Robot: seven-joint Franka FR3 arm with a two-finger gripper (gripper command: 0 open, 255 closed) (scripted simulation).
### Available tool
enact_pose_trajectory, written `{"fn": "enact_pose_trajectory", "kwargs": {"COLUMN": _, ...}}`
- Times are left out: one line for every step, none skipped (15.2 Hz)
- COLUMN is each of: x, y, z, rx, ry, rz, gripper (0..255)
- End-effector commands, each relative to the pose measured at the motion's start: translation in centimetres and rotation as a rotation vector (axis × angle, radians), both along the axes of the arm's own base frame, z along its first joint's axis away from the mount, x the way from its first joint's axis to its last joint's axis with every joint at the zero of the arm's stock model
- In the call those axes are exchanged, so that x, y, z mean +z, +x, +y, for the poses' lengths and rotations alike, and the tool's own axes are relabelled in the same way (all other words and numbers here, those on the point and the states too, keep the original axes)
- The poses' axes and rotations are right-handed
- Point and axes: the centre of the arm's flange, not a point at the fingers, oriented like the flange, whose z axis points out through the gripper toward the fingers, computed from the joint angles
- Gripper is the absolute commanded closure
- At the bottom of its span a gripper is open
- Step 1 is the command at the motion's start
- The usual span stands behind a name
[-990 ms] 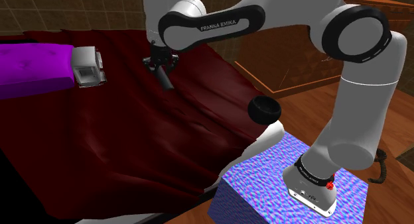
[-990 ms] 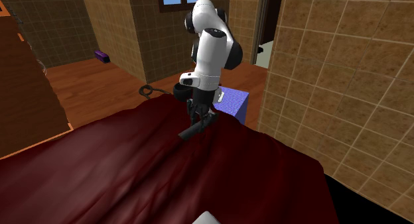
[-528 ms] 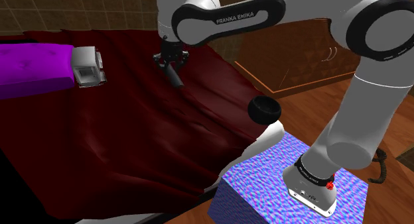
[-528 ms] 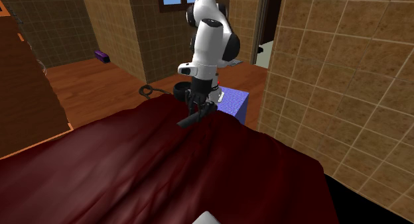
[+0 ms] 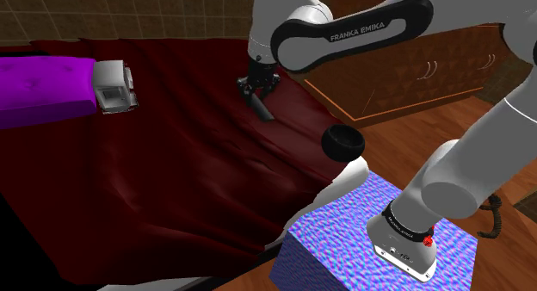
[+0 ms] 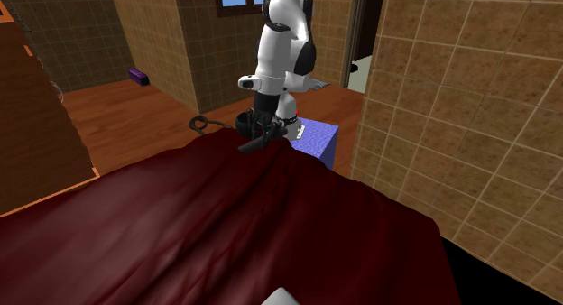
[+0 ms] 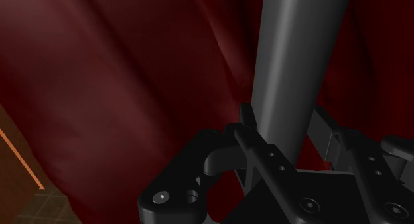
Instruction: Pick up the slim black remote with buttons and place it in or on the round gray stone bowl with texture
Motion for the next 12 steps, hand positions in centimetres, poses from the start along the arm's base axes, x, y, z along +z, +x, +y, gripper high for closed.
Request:
{"fn": "enact_pose_trajectory", "kwargs": {"x": 0.1, "y": -1.9, "z": -1.7, "rx": 0.0, "ry": 0.001, "rz": 0.0, "gripper": 255}}
{"fn": "enact_pose_trajectory", "kwargs": {"x": 0.1, "y": -2.9, "z": -2.6, "rx": 0.0, "ry": 0.001, "rz": 0.0, "gripper": 255}}
{"fn": "enact_pose_trajectory", "kwargs": {"x": 0.0, "y": -3.9, "z": -3.4, "rx": 0.0, "ry": 0.001, "rz": 0.0, "gripper": 255}}
{"fn": "enact_pose_trajectory", "kwargs": {"x": 0.0, "y": -4.9, "z": -4.3, "rx": 0.0, "ry": 0.001, "rz": 0.0, "gripper": 255}}
{"fn": "enact_pose_trajectory", "kwargs": {"x": -0.1, "y": -5.9, "z": -5.2, "rx": 0.0, "ry": 0.001, "rz": 0.0, "gripper": 255}}
{"fn": "enact_pose_trajectory", "kwargs": {"x": -0.1, "y": -6.9, "z": -6.0, "rx": 0.0, "ry": 0.001, "rz": 0.0, "gripper": 255}}
{"fn": "enact_pose_trajectory", "kwargs": {"x": -0.1, "y": -7.9, "z": -6.9, "rx": 0.0, "ry": 0.001, "rz": 0.0, "gripper": 255}}
{"fn": "enact_pose_trajectory", "kwargs": {"x": -0.2, "y": -8.9, "z": -7.7, "rx": 0.0, "ry": 0.001, "rz": 0.0, "gripper": 255}}
{"fn": "enact_pose_trajectory", "kwargs": {"x": -0.2, "y": -9.9, "z": -8.6, "rx": 0.0, "ry": 0.001, "rz": 0.0, "gripper": 255}}
{"fn": "enact_pose_trajectory", "kwargs": {"x": -0.2, "y": -10.9, "z": -9.4, "rx": 0.0, "ry": 0.001, "rz": 0.0, "gripper": 255}}
{"fn": "enact_pose_trajectory", "kwargs": {"x": -0.3, "y": -11.9, "z": -10.3, "rx": 0.0, "ry": 0.001, "rz": 0.0, "gripper": 255}}
{"fn": "enact_pose_trajectory", "kwargs": {"x": -0.3, "y": -13.0, "z": -11.1, "rx": 0.0, "ry": 0.001, "rz": 0.0, "gripper": 255}}
